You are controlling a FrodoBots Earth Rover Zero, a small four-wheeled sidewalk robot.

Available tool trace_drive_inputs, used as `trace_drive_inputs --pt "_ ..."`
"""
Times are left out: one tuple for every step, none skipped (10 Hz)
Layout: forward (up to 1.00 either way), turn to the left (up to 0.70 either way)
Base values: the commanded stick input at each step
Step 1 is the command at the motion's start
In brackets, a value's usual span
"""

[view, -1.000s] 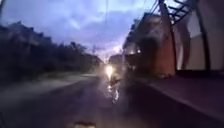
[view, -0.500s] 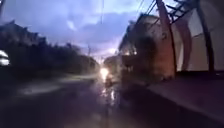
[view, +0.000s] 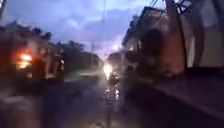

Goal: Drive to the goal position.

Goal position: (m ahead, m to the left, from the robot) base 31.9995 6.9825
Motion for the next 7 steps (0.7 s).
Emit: trace_drive_inputs --pt "0.7 -0.33" --pt "0.7 -0.35" --pt "0.7 -0.35" --pt "0.7 -0.35" --pt "0.7 -0.34" --pt "0.7 -0.16" --pt "0.7 0.0"
